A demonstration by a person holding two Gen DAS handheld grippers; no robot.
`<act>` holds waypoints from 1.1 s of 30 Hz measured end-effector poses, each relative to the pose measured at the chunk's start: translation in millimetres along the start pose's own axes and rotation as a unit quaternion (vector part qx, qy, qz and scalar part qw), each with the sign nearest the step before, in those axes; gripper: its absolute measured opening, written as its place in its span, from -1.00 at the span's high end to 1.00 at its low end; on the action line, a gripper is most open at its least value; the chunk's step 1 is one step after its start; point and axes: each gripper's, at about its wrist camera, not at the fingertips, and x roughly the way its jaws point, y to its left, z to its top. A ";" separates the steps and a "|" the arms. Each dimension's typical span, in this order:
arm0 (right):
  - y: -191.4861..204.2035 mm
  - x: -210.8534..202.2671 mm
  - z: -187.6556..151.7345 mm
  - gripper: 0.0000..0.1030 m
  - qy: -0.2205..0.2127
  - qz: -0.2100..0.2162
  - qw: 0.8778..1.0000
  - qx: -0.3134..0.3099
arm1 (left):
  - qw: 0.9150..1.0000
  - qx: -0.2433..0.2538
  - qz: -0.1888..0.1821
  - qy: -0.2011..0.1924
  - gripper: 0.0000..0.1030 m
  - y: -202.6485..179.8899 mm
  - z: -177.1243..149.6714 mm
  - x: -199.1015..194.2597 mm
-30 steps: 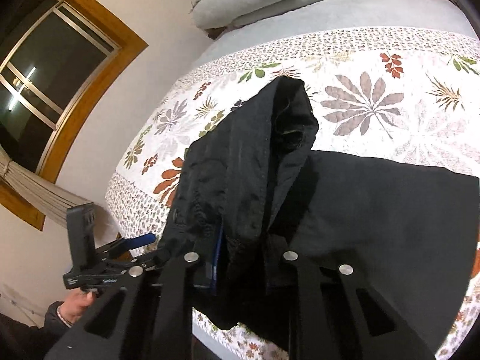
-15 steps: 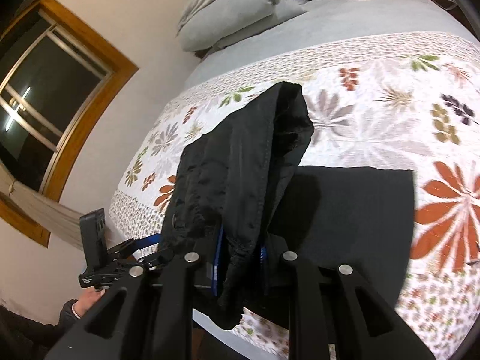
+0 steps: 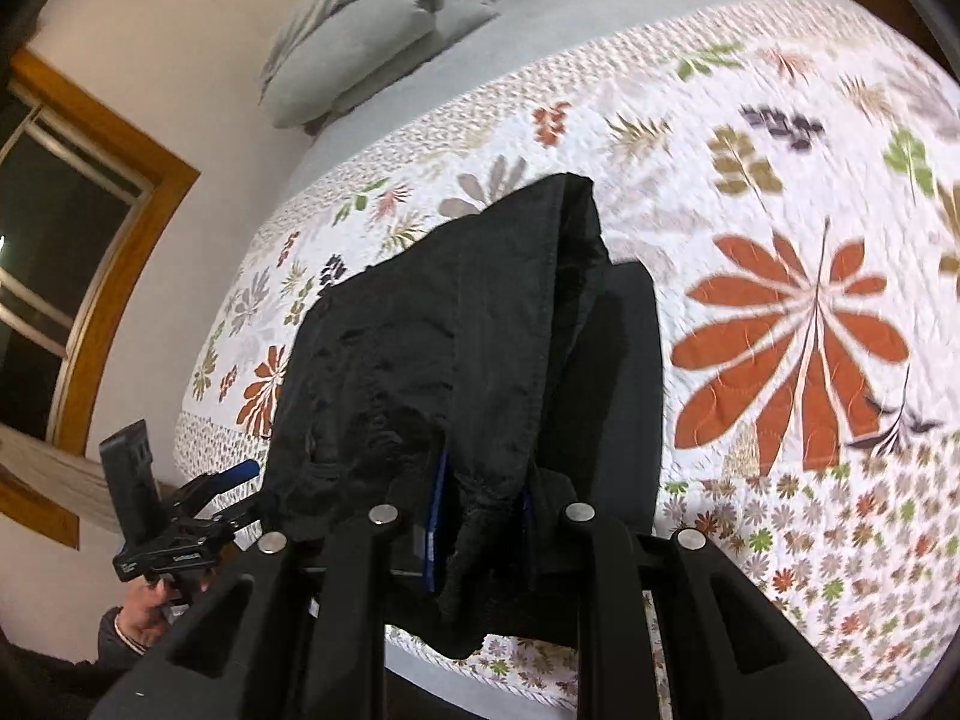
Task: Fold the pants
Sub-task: 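Grasp the folded pants edge with the right gripper and lift it, then lower the held edge onto the pants stack and open the right gripper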
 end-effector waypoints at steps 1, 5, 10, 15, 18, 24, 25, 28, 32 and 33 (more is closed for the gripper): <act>-4.7 4.9 -1.2 0.60 0.002 -0.001 1.000 0.005 | 1.000 0.000 0.004 -0.001 -0.94 1.8 0.4 -0.1; -21.0 22.1 -2.3 0.55 0.010 0.002 1.000 0.024 | 1.000 -0.005 0.018 -0.002 -0.94 8.1 2.8 3.6; -35.3 36.0 -5.8 0.35 0.020 0.009 0.999 0.041 | 1.000 -0.007 0.026 0.000 -0.94 8.5 2.0 6.3; -38.2 21.0 -11.2 0.02 0.007 0.007 0.999 0.046 | 0.999 -0.004 0.031 -0.005 -0.94 8.5 1.9 0.5; -38.5 5.0 -17.7 -0.18 0.000 0.002 0.999 0.046 | 0.999 -0.006 0.034 -0.015 -0.94 11.4 1.0 -8.8; -36.8 -9.9 -34.9 -0.27 0.000 0.002 0.999 0.044 | 0.999 -0.010 0.032 -0.021 -0.94 12.1 -6.8 -22.3; -37.2 -9.1 -36.1 -0.27 0.001 0.003 0.999 0.046 | 0.999 -0.011 0.030 -0.019 -0.94 11.4 -8.5 -22.2; -36.5 -0.8 -38.6 0.07 0.006 0.018 0.999 0.049 | 1.000 -0.011 0.028 -0.008 -0.94 9.1 -14.1 -17.4; -34.4 5.3 -36.6 0.23 0.001 0.019 0.999 0.051 | 1.000 -0.017 0.021 0.013 -0.94 6.8 -19.3 -5.2; -34.1 4.8 -35.4 0.31 0.000 0.019 0.998 0.052 | 1.000 -0.019 0.020 0.016 -0.94 6.4 -19.8 -2.8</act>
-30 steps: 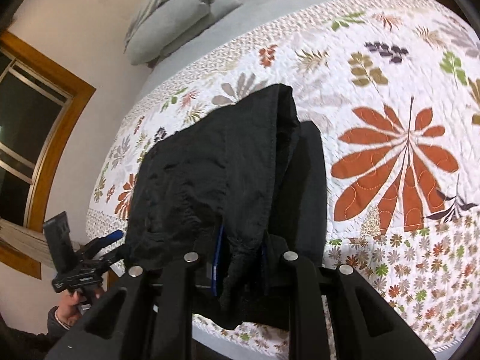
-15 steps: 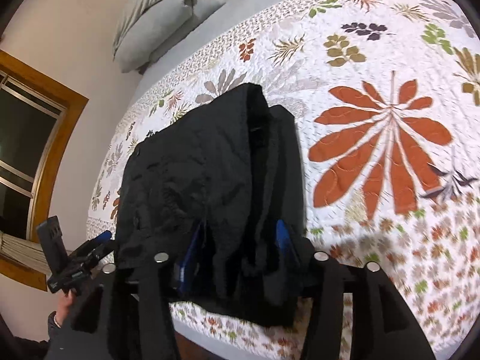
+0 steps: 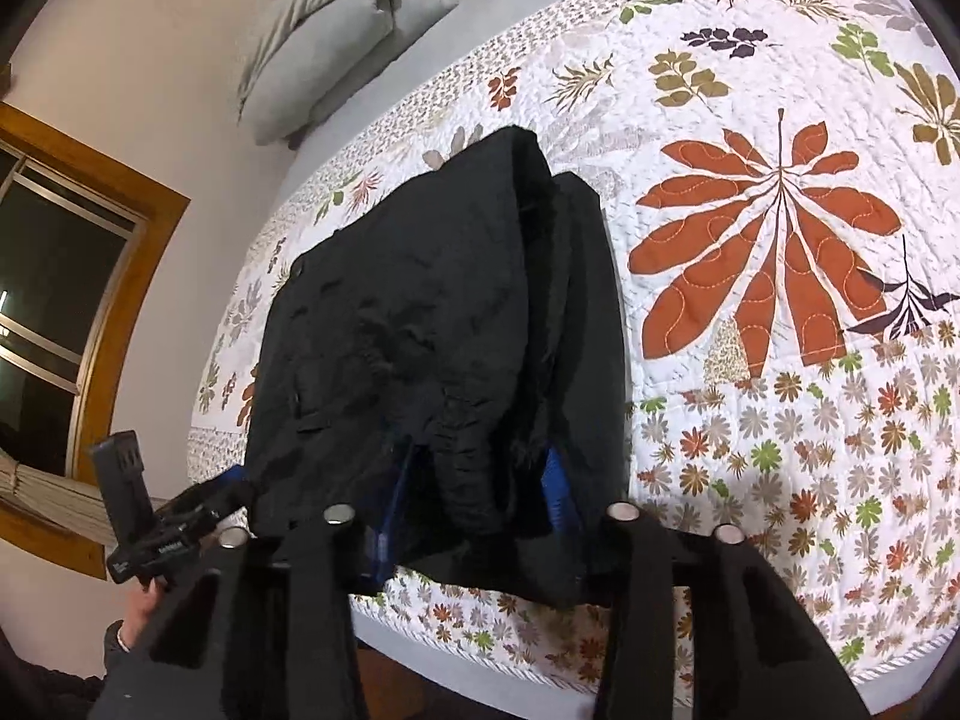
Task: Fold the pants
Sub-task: 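Lower the held edge onto the pants stack and open the right gripper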
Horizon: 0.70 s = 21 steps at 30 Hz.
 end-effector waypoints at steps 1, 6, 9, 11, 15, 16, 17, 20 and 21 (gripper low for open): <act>1.2 -1.6 1.0 0.37 -0.001 0.000 1.000 0.000 | 1.000 -0.002 -0.002 0.004 -0.94 -0.5 -0.3 3.3; 18.1 -7.7 3.0 0.43 0.001 -0.031 0.999 -0.041 | 1.000 0.000 -0.012 0.008 -0.94 -6.5 1.9 11.7; 16.0 0.9 1.5 0.43 0.011 -0.056 0.997 -0.043 | 1.000 0.006 -0.008 0.007 -0.95 -10.3 2.3 15.5; 9.5 5.0 -0.9 0.43 0.012 -0.057 0.998 -0.034 | 1.000 0.009 -0.008 0.006 -0.95 -11.2 1.4 16.7; 10.1 2.5 -3.4 0.23 0.009 -0.061 0.998 -0.033 | 1.000 0.008 -0.008 0.009 -0.95 -6.5 2.2 12.7; 11.8 -0.4 -3.2 0.19 0.006 -0.064 0.997 -0.035 | 1.000 0.004 -0.006 0.007 -0.95 -3.4 2.8 9.6; 15.8 -4.5 -3.3 0.19 0.004 -0.069 0.997 -0.044 | 1.000 0.000 -0.005 0.004 -0.95 -1.2 3.1 6.1; 26.8 -15.4 -4.7 -0.30 -0.005 -0.101 0.993 -0.064 | 1.000 -0.012 0.000 -0.010 -0.95 7.2 3.9 -7.2; 32.3 -21.6 -6.7 -0.51 -0.015 -0.119 0.990 -0.069 | 1.000 -0.015 0.003 -0.012 -0.95 9.2 4.7 -10.2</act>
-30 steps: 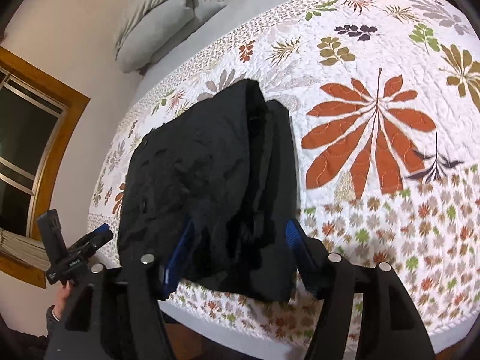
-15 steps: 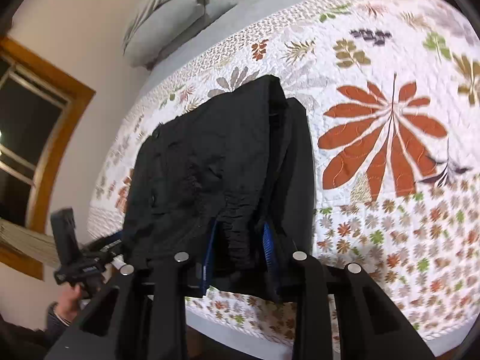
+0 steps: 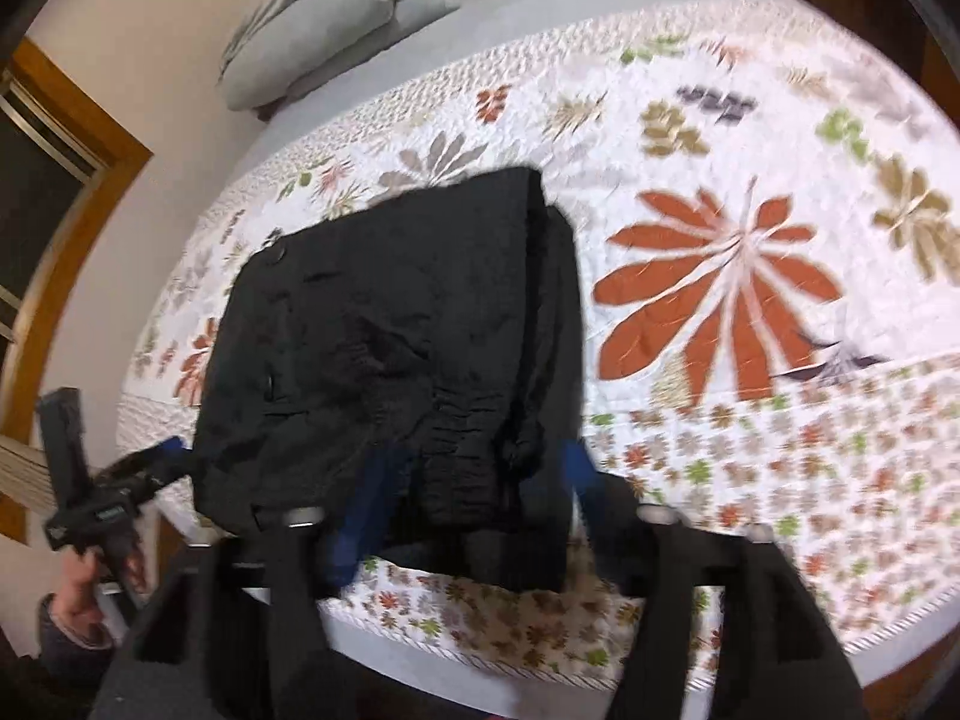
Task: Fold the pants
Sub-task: 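Lower the held edge onto the pants stack and open the right gripper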
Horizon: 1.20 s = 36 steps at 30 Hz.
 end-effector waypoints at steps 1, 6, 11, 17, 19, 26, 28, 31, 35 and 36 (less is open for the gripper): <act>3.0 -5.1 -0.1 -0.56 -0.006 -0.014 1.000 -0.003 | 1.000 -0.006 0.009 -0.004 -0.95 1.9 0.7 -5.6; 26.5 -25.5 -9.0 -0.69 -0.036 -0.090 0.995 -0.013 | 0.999 -0.020 0.027 -0.019 -0.95 -0.7 2.7 -22.7; 45.6 -25.6 -21.1 -0.74 -0.029 -0.116 0.993 -0.016 | 0.999 0.010 0.019 -0.031 -0.95 -19.0 4.4 -33.3; 53.6 -23.3 -30.6 -0.74 -0.023 -0.136 0.990 -0.010 | 0.999 0.020 0.022 -0.032 -0.95 -30.8 0.7 -34.4; 58.2 -23.8 -31.8 -0.74 -0.025 -0.144 0.989 -0.010 | 0.999 0.022 0.030 -0.033 -0.95 -33.8 0.4 -34.7; 79.9 -13.5 -33.5 -0.74 -0.022 -0.143 0.989 -0.028 | 0.998 0.034 0.028 -0.034 -0.95 -44.9 1.3 -33.4; 81.6 -10.5 -33.3 -0.74 -0.019 -0.139 0.990 -0.029 | 0.998 0.038 0.026 -0.031 -0.94 -46.2 1.7 -31.9; 77.6 -10.3 -31.9 -0.82 -0.020 -0.137 0.990 -0.023 | 0.999 0.037 0.009 -0.021 -0.95 -42.6 2.6 -27.4; 60.2 -8.6 -24.2 -0.87 -0.015 -0.122 0.992 -0.007 | 0.999 0.025 -0.025 0.003 -0.95 -28.7 5.0 -12.6; 55.6 -7.3 -21.4 -0.88 -0.013 -0.119 0.993 -0.005 | 0.999 0.028 -0.034 0.010 -0.95 -26.9 5.5 -8.7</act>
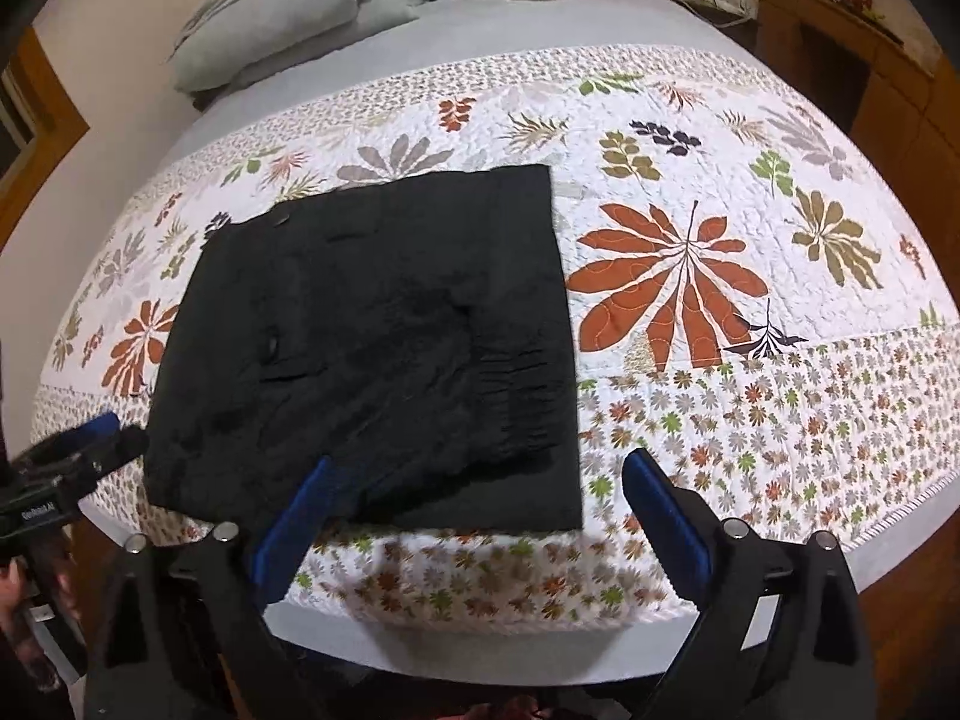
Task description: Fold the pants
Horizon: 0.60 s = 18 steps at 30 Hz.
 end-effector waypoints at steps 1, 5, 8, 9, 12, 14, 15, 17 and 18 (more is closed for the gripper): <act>-5.4 4.8 4.1 -0.88 0.005 0.004 1.000 0.000 | 1.000 0.003 -0.012 0.013 -0.94 4.1 0.9 6.8; -21.3 17.7 17.8 -0.88 0.012 0.008 1.000 0.008 | 0.999 -0.021 -0.018 0.037 -0.94 23.0 4.5 26.1; -28.8 25.2 26.6 -0.88 0.016 0.012 1.000 0.011 | 0.998 -0.034 -0.019 0.042 -0.94 31.4 9.0 33.9; -29.7 27.9 28.9 -0.88 0.017 0.011 1.000 0.010 | 0.998 -0.034 -0.016 0.044 -0.94 32.6 10.7 36.3; -29.9 36.2 35.5 -0.88 0.022 0.012 1.000 0.007 | 0.998 -0.031 -0.016 0.050 -0.94 34.6 18.2 45.0; -28.6 41.2 37.7 -0.88 0.024 0.012 1.000 0.006 | 0.998 -0.030 -0.018 0.051 -0.95 34.9 22.6 48.7; -27.9 44.2 38.7 -0.88 0.026 0.014 1.000 0.006 | 0.998 -0.029 -0.019 0.052 -0.95 34.7 24.4 50.8; -26.9 51.9 40.5 -0.88 0.032 0.023 0.999 0.010 | 0.998 -0.028 -0.024 0.055 -0.95 33.1 29.3 56.7; -26.8 56.9 41.1 -0.88 0.036 0.027 0.999 0.014 | 0.998 -0.029 -0.025 0.056 -0.95 33.0 31.3 59.4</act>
